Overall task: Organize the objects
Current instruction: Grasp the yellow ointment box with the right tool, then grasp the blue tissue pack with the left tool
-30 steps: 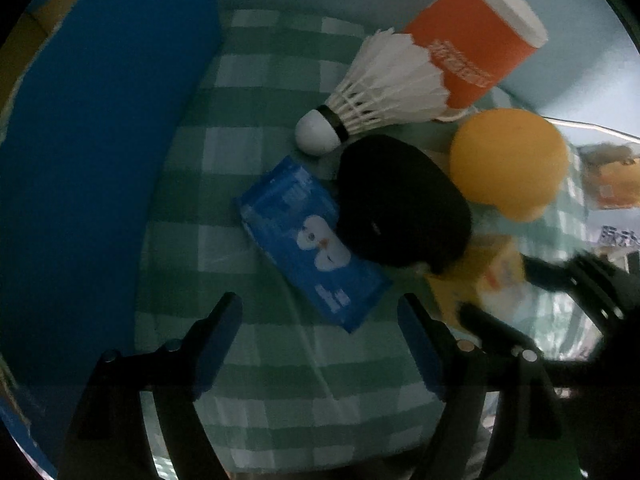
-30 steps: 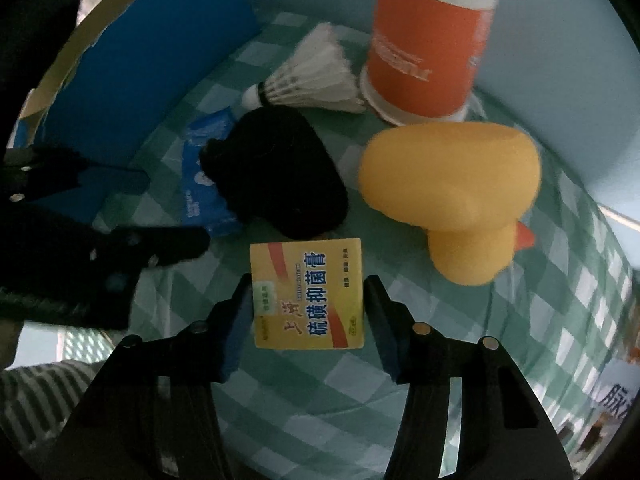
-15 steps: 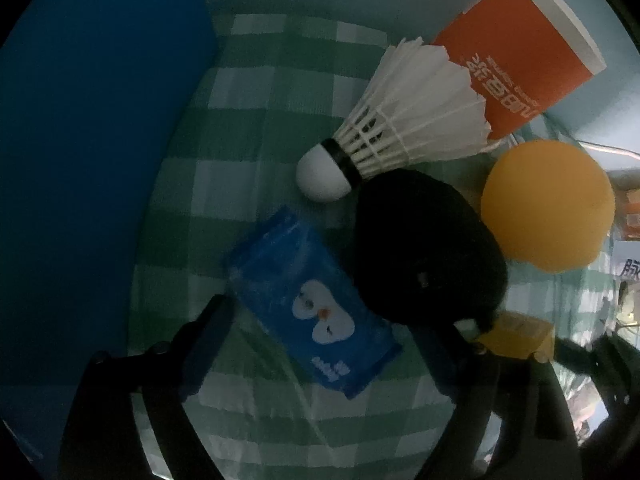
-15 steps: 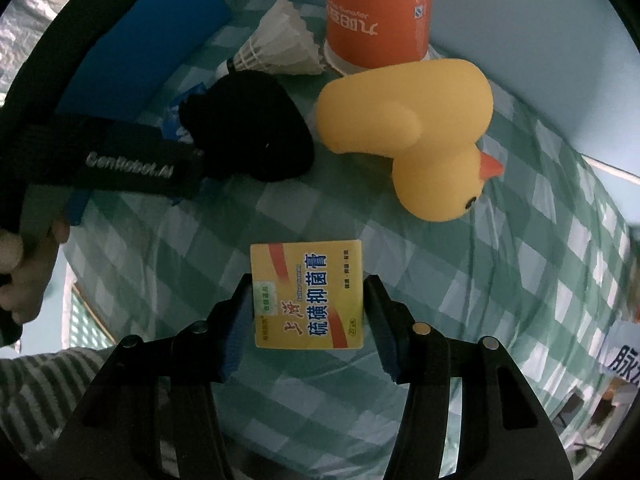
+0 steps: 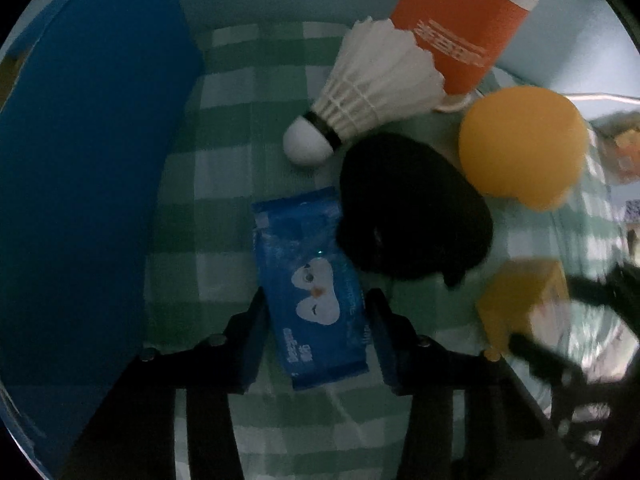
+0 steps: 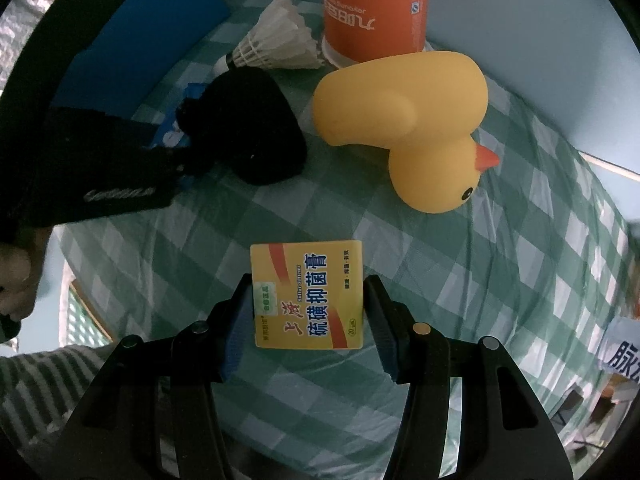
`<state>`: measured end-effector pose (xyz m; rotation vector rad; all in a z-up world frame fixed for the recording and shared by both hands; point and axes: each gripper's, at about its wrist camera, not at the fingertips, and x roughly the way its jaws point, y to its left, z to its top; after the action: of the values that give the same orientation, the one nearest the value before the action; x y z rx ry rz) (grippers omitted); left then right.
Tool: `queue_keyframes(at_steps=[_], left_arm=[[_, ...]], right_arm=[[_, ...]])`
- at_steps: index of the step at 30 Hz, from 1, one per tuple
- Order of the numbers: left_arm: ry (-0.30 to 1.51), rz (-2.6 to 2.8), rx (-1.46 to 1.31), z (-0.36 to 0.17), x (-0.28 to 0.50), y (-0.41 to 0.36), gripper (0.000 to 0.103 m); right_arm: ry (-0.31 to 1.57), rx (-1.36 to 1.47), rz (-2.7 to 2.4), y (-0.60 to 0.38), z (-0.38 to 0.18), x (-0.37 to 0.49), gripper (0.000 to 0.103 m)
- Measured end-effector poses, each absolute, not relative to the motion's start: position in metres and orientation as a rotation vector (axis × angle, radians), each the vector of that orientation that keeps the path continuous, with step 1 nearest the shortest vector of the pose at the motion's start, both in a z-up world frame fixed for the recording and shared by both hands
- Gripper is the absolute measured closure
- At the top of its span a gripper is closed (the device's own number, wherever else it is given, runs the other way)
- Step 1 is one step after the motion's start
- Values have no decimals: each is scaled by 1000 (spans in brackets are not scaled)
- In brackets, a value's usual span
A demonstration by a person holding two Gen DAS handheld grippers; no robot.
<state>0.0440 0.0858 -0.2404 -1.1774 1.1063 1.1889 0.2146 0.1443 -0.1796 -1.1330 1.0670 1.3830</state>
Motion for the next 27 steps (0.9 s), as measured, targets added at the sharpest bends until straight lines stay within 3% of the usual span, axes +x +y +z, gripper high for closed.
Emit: queue_keyframes(at_steps=[16, 18, 24, 27], left_arm=[[1068, 1093, -1150, -227, 17, 29, 55], [1061, 1109, -1161, -225, 12, 35, 46], [1079, 1144, -1168, -223, -6, 33, 34], [1110, 1164, -1149, -225, -4, 34, 30]], right_arm=[[1065, -1091, 1417, 143, -177, 249, 46], [1070, -1078, 1417, 144, -176, 255, 46], [1050, -1059, 1407, 101, -169, 194, 46], [1029, -1068, 1406, 86, -152, 212, 42]])
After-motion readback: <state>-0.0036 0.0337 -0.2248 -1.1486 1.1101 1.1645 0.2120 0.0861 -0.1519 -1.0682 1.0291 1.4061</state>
